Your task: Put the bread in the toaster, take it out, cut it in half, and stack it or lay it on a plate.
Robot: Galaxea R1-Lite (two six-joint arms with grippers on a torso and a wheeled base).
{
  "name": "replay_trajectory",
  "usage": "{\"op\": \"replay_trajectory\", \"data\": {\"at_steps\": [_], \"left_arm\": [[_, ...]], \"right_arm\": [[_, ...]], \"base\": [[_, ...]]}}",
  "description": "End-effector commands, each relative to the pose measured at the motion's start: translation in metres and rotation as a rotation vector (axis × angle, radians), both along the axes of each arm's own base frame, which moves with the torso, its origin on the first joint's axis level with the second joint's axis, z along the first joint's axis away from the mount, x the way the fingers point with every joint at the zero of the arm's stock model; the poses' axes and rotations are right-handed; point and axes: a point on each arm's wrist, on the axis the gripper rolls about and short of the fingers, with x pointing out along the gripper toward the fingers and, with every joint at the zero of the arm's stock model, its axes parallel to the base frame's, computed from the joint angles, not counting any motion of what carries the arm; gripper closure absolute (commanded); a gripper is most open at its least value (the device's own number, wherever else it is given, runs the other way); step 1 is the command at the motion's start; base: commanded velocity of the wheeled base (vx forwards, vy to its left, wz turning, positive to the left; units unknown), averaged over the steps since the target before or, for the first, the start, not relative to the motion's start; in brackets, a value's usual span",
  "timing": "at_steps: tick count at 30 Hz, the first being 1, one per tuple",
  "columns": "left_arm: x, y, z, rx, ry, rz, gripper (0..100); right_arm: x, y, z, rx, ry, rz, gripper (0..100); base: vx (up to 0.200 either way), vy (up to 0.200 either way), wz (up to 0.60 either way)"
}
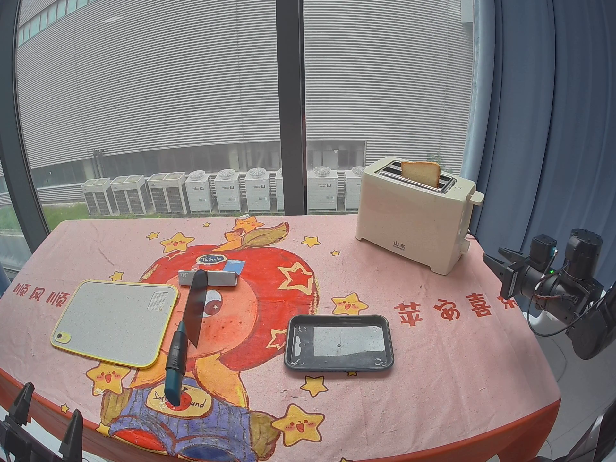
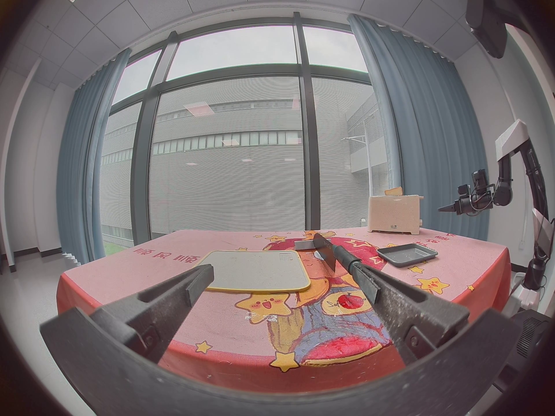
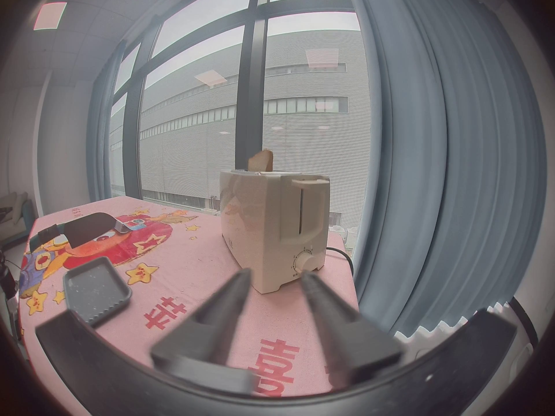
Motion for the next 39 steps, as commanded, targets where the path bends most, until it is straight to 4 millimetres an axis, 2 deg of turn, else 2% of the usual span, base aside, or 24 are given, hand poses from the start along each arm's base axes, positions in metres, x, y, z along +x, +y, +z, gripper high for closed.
{"op": "replay_trajectory", "data": {"at_steps": [1, 6, 7, 10, 18, 21, 28, 34, 39], "left_arm": [[0.000, 0.000, -0.005, 0.000, 0.001, 0.000, 0], [0.000, 0.000, -0.005, 0.000, 0.001, 0.000, 0], [0.000, 0.000, -0.005, 0.000, 0.001, 0.000, 0], [0.000, 0.000, -0.005, 0.000, 0.001, 0.000, 0], [0.000, 0.000, -0.005, 0.000, 0.001, 0.000, 0], [0.000, 0.000, -0.005, 0.000, 0.001, 0.000, 0], [0.000, 0.000, -0.005, 0.000, 0.001, 0.000, 0], [0.000, 0.000, -0.005, 0.000, 0.001, 0.000, 0], [0.000, 0.000, -0.005, 0.000, 0.001, 0.000, 0]], "right_arm": [[-0.019, -0.001, 0.021, 0.013, -0.066, 0.006, 0], [-0.027, 0.000, 0.024, 0.014, -0.073, 0.004, 0], [-0.036, 0.001, 0.022, 0.013, -0.063, 0.007, 0], [-0.044, 0.000, 0.020, 0.010, -0.051, 0.007, 0], [-0.059, -0.002, 0.021, 0.011, -0.048, 0.006, 0], [-0.061, 0.000, 0.021, 0.012, -0.048, 0.019, 0], [-0.082, 0.006, 0.017, 0.009, -0.034, 0.060, 0], [-0.100, 0.004, 0.041, 0.019, -0.156, 0.066, 0], [-0.099, 0.003, 0.044, 0.025, -0.169, 0.056, 0]], "base": [[0.000, 0.000, 0.00], [0.000, 0.000, 0.00], [0.000, 0.000, 0.00], [0.000, 0.000, 0.00], [0.000, 0.000, 0.00], [0.000, 0.000, 0.00], [0.000, 0.000, 0.00], [0.000, 0.000, 0.00], [0.000, 0.000, 0.00]]}}
